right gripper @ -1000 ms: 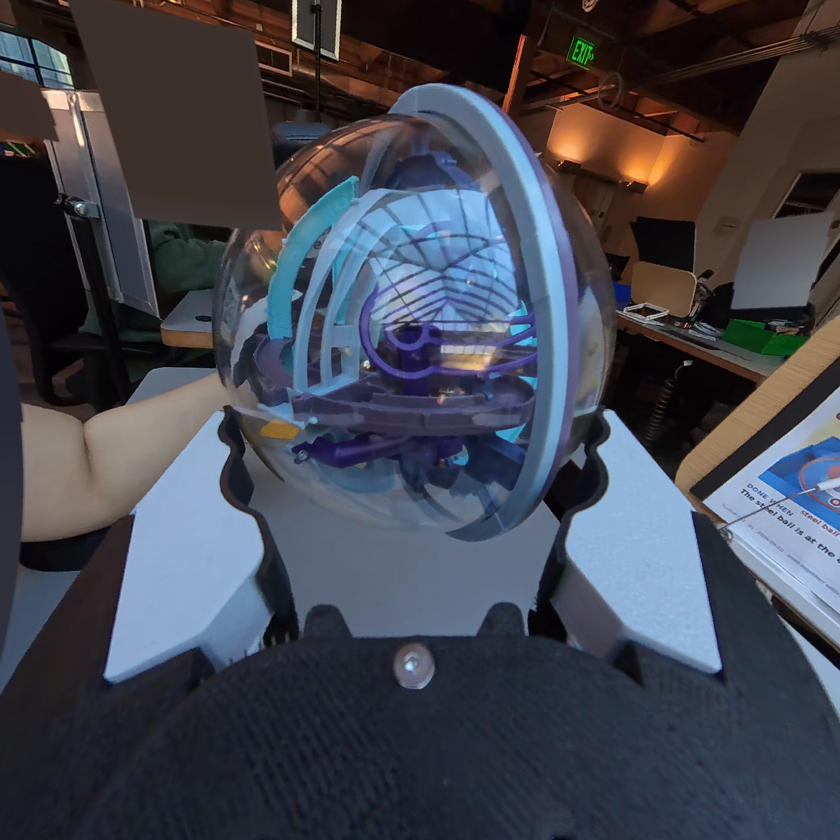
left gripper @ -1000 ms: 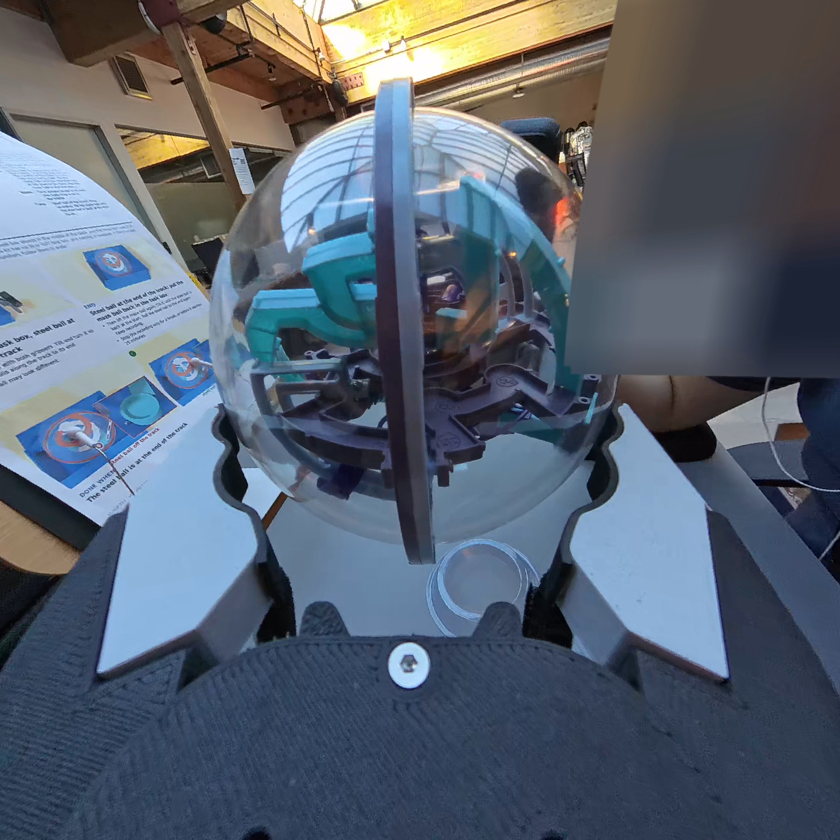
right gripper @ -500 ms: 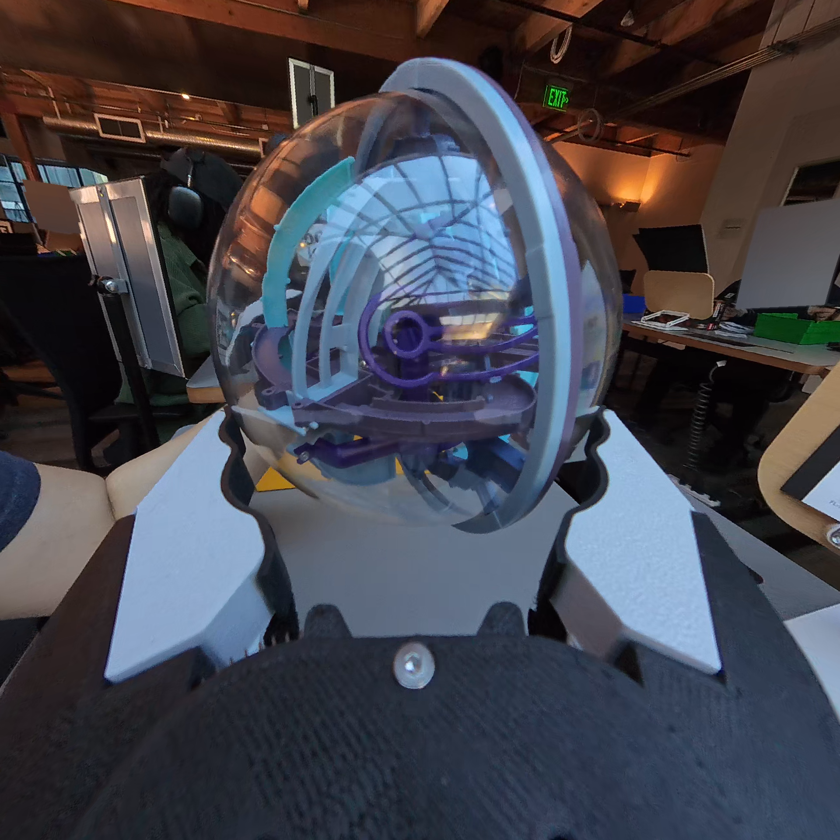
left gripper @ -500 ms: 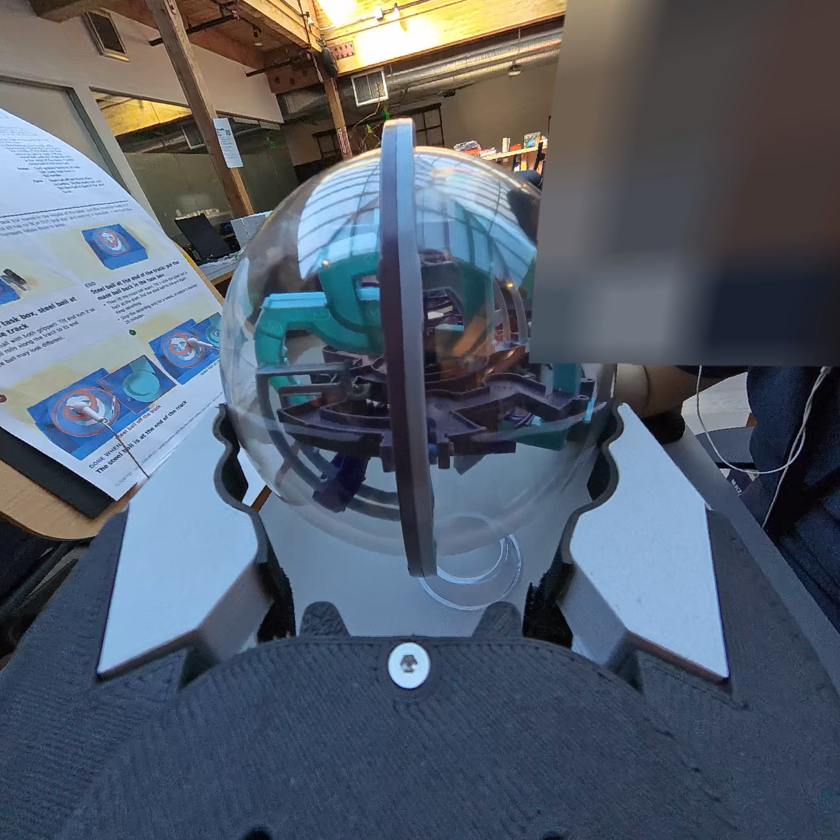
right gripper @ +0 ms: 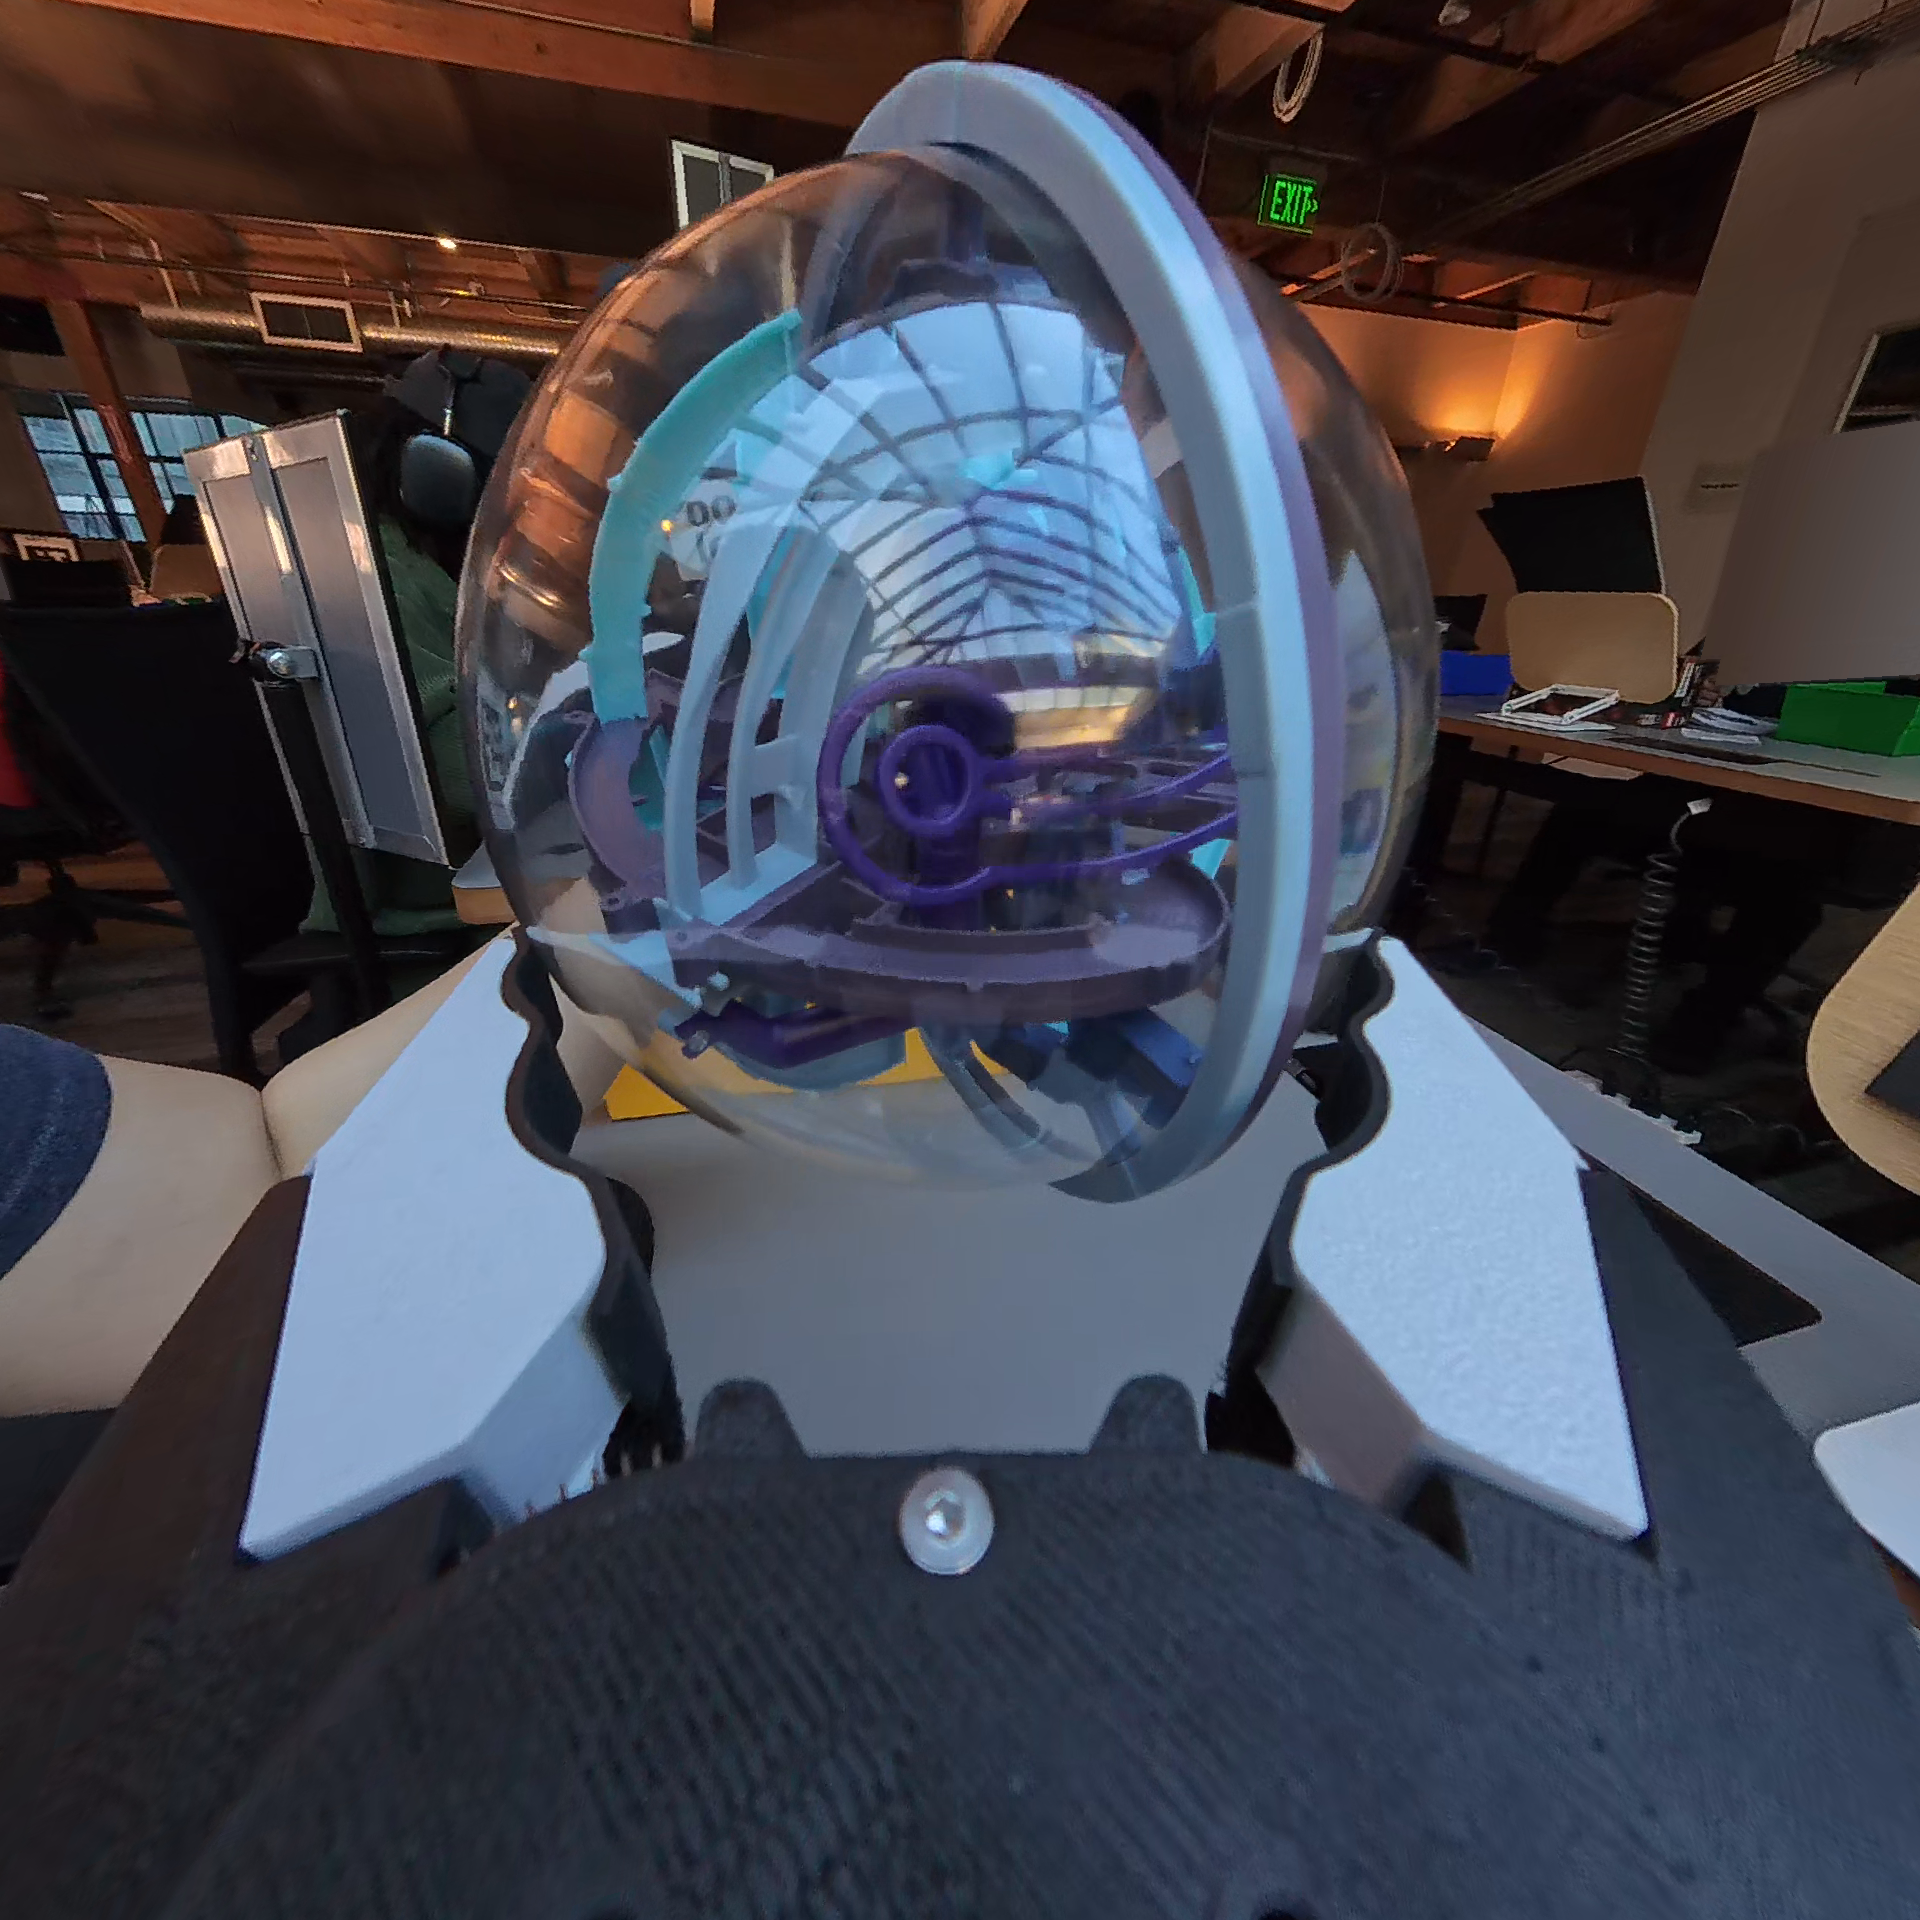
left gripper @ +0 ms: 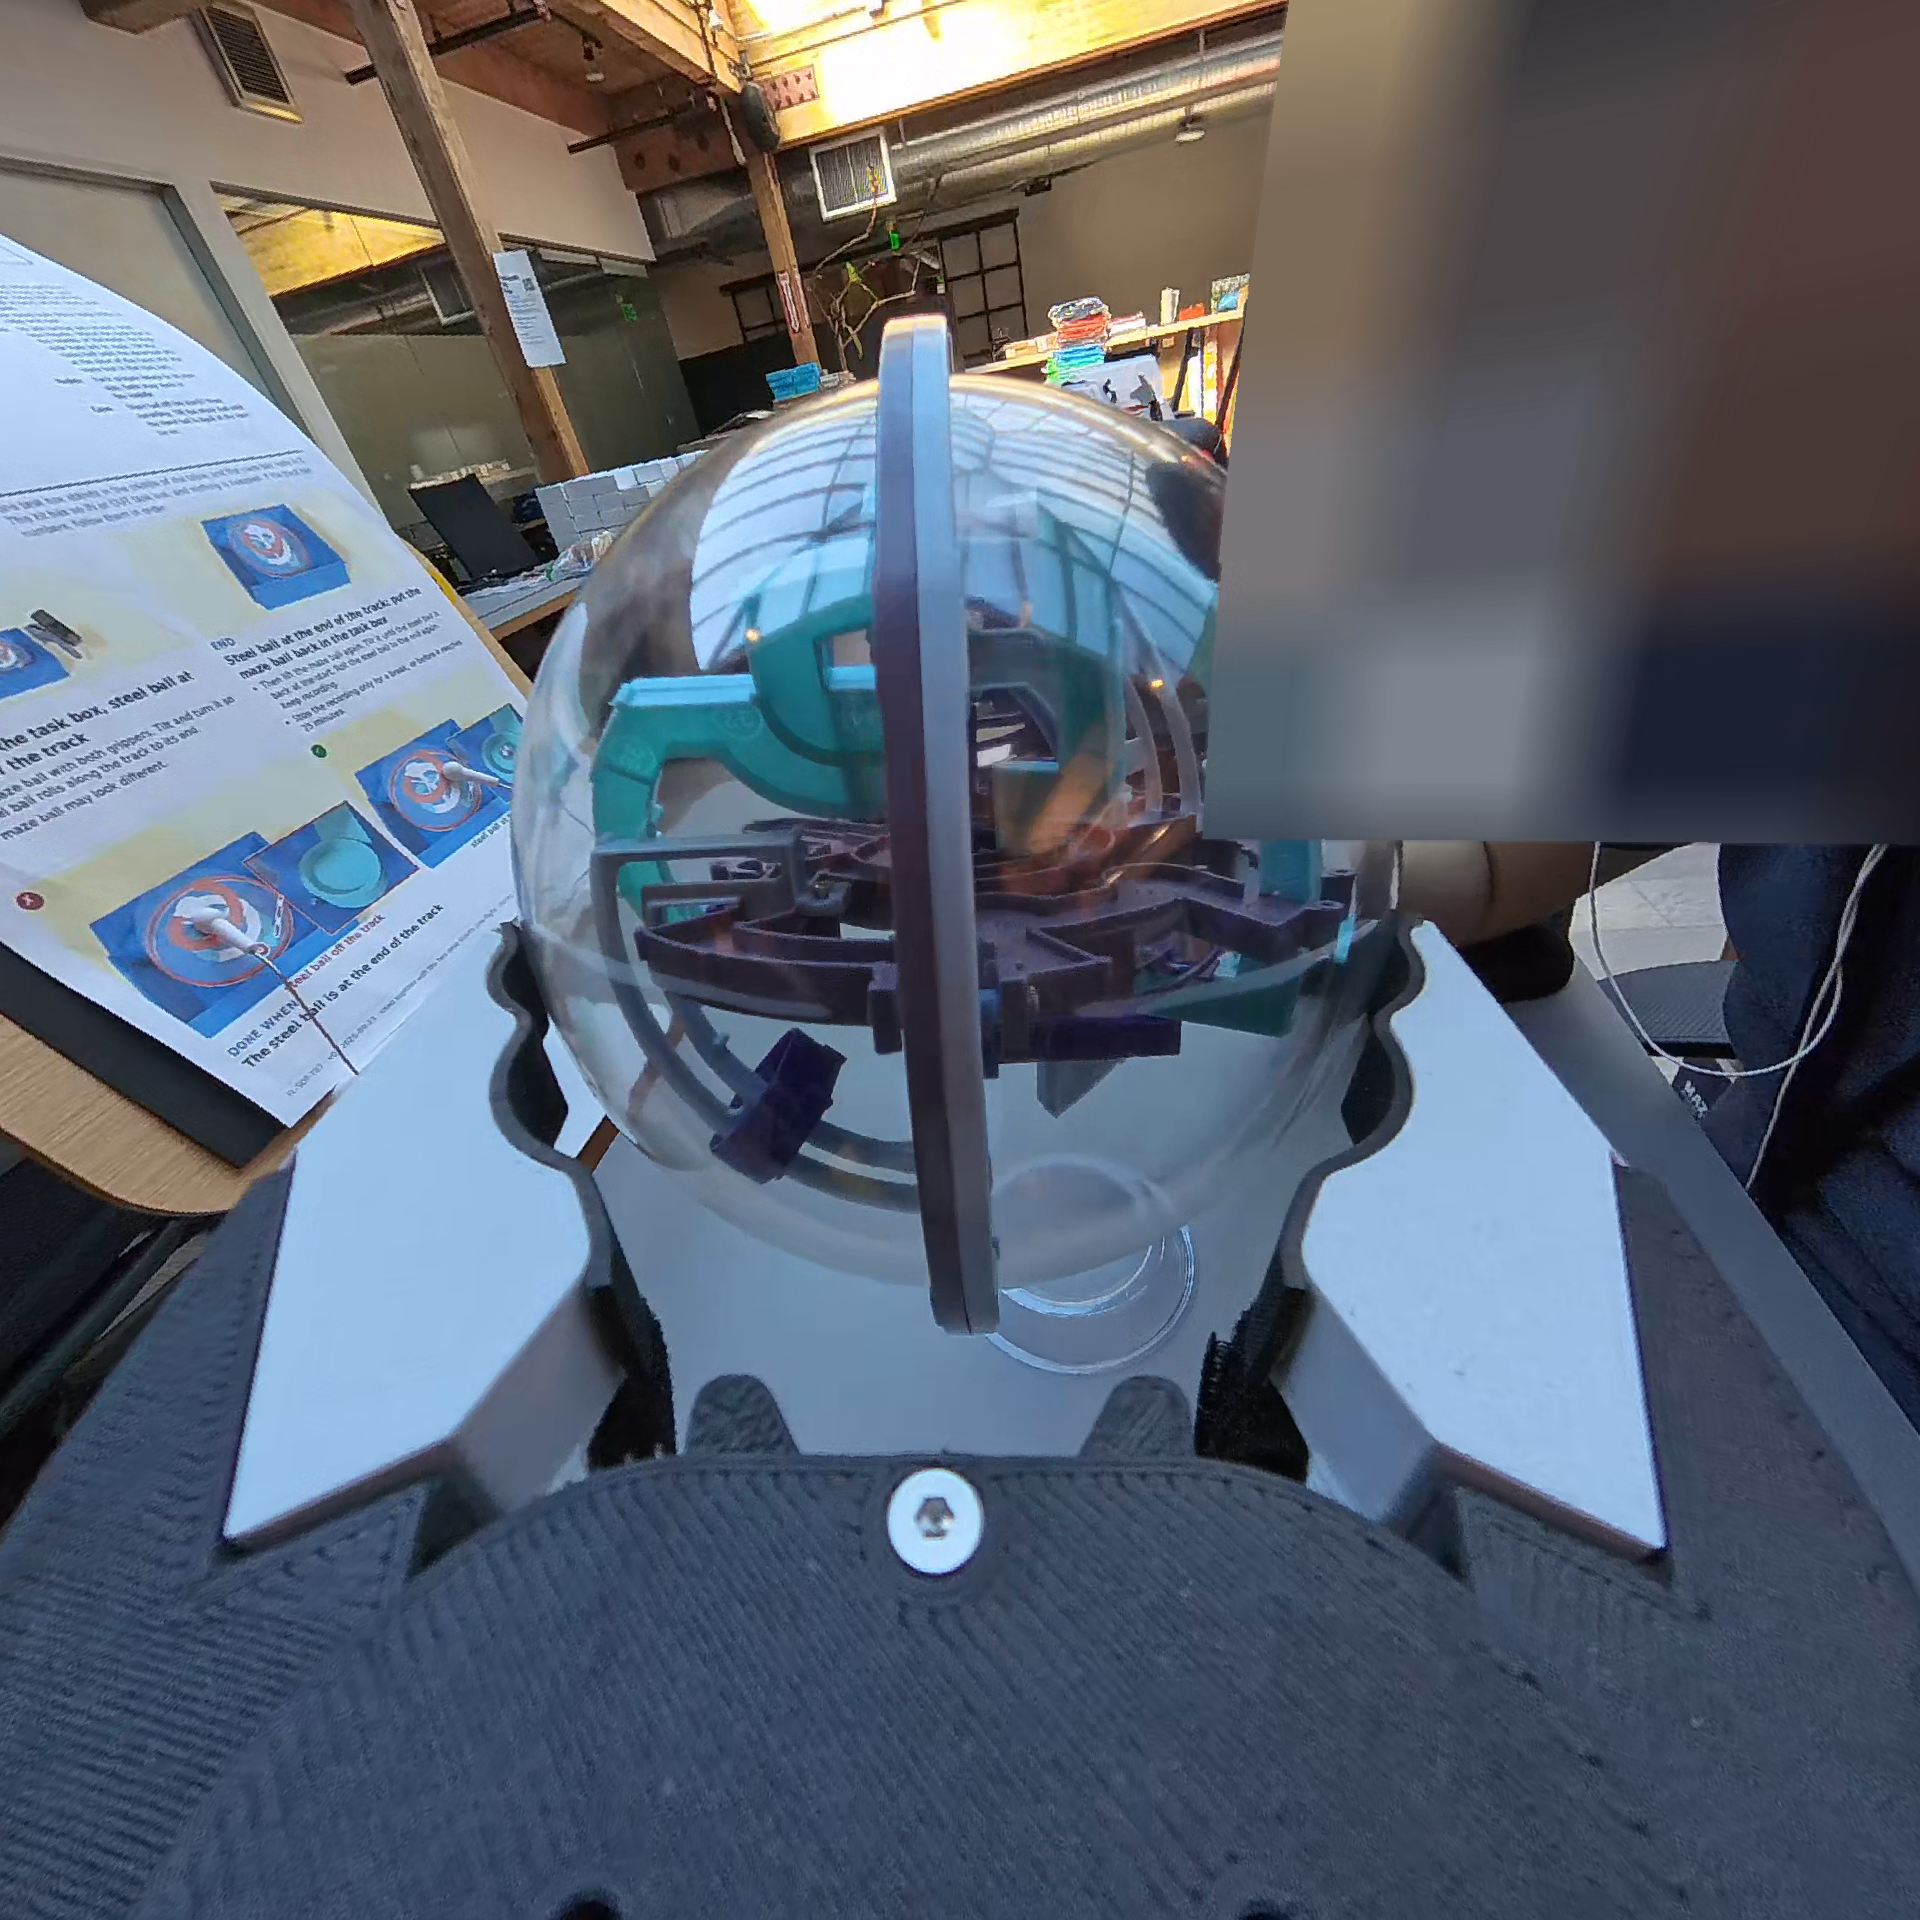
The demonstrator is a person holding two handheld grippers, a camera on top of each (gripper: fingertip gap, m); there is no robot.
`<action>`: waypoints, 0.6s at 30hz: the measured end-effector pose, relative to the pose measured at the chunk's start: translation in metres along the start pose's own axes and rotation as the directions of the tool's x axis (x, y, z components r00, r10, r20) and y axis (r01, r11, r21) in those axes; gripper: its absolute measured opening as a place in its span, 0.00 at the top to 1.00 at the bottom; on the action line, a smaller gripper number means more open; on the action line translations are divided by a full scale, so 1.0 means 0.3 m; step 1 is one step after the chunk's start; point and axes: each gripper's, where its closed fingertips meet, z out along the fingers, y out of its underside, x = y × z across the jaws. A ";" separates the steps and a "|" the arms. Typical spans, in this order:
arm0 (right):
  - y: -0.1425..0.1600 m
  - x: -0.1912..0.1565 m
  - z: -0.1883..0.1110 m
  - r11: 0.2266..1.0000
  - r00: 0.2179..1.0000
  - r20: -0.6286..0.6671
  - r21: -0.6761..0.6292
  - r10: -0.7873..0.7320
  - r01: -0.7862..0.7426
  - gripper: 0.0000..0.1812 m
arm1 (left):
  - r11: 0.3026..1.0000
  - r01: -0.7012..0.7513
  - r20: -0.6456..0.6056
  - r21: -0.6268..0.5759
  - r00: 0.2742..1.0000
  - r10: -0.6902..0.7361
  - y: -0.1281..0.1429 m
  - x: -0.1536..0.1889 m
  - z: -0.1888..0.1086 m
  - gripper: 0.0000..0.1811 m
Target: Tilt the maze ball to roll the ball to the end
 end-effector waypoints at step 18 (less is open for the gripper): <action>0.043 -0.003 0.020 0.997 0.997 0.013 -0.024 0.070 -0.069 0.19 | 0.999 0.031 0.004 -0.029 1.000 -0.031 0.014 -0.008 -0.016 0.16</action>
